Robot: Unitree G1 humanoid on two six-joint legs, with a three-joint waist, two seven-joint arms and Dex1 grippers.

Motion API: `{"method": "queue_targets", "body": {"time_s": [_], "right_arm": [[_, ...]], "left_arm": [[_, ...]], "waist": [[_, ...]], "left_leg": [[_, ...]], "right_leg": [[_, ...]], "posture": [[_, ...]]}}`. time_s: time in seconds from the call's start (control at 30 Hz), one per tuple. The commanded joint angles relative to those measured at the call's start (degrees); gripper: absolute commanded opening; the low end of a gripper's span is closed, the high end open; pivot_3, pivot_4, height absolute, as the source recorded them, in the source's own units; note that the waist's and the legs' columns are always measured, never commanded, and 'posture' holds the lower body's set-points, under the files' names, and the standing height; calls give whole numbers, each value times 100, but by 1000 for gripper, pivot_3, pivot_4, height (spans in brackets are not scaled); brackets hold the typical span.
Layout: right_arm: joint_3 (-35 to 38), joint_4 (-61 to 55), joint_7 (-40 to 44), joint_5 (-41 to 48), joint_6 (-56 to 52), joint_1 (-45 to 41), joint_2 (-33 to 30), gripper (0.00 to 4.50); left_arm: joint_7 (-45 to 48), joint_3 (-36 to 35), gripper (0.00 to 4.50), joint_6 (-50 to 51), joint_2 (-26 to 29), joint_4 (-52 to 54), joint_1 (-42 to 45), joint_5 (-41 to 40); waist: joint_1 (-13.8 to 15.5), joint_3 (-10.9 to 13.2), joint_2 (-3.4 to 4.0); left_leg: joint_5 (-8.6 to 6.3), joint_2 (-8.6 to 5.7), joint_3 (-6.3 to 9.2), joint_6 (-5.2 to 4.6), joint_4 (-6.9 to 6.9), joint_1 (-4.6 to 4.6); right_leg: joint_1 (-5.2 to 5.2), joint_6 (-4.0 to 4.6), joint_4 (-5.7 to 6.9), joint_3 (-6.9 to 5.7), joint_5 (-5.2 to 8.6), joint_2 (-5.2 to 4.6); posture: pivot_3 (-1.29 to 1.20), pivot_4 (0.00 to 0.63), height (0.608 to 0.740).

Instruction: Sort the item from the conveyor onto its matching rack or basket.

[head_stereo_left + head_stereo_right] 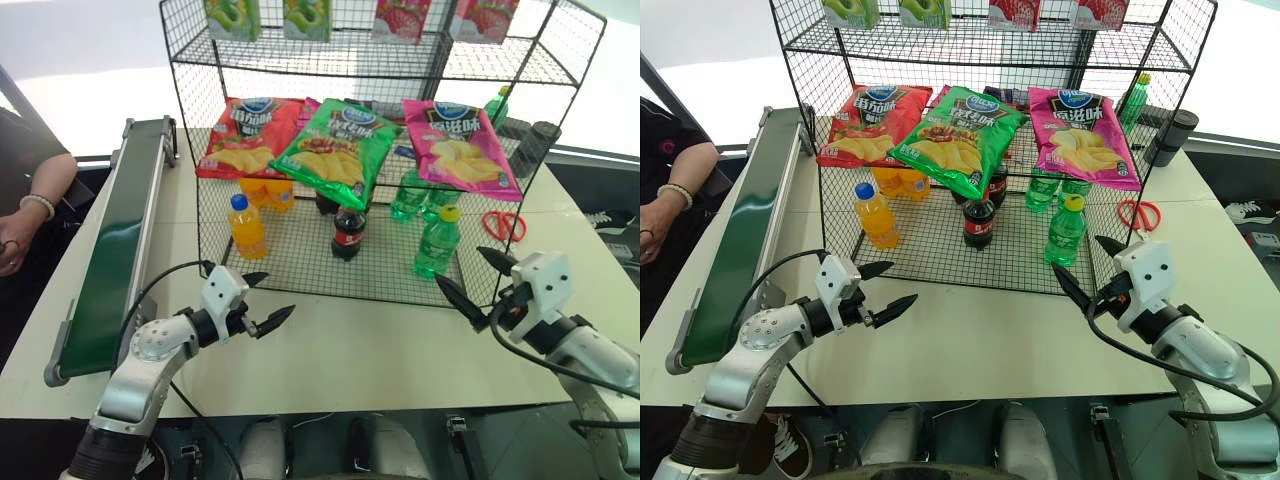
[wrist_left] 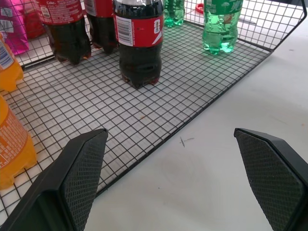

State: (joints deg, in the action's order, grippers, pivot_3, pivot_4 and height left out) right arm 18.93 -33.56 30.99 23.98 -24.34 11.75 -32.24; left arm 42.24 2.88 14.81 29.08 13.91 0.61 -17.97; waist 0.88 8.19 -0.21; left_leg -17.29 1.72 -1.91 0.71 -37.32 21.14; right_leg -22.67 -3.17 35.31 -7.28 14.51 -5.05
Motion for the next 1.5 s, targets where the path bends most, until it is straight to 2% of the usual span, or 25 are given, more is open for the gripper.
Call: {"method": "queue_targets", "body": {"time_s": [0.03, 0.83, 1.5], "right_arm": [[178, -4, 113, 64, 212, -9, -46, 4455], [66, 1326, 657, -176, 1451, -42, 49, 4455], [23, 1697, 816, -214, 2033, 193, 173, 4455]], "left_arm": [[-47, -154, 4500, -17, 37, 259, 19, -36], [-183, -129, 4500, 8, -34, 208, 9, 19], [-162, -161, 4500, 163, -75, 310, -84, -68]], "waist": [[-1, 0, 0], [4, -1, -1], [2, -1, 0]], "left_leg": [[0, 0, 0, 0, 0, 0], [0, 0, -2, 0, -1, -1], [0, 0, -3, 0, 0, -5]], "right_leg": [[0, 0, 0, 0, 0, 0], [1, 0, 1, 0, 0, 0], [2, 0, 2, 2, 0, 0]], "posture": [[0, 150, 734], [0, 150, 734], [0, 150, 734]]}}
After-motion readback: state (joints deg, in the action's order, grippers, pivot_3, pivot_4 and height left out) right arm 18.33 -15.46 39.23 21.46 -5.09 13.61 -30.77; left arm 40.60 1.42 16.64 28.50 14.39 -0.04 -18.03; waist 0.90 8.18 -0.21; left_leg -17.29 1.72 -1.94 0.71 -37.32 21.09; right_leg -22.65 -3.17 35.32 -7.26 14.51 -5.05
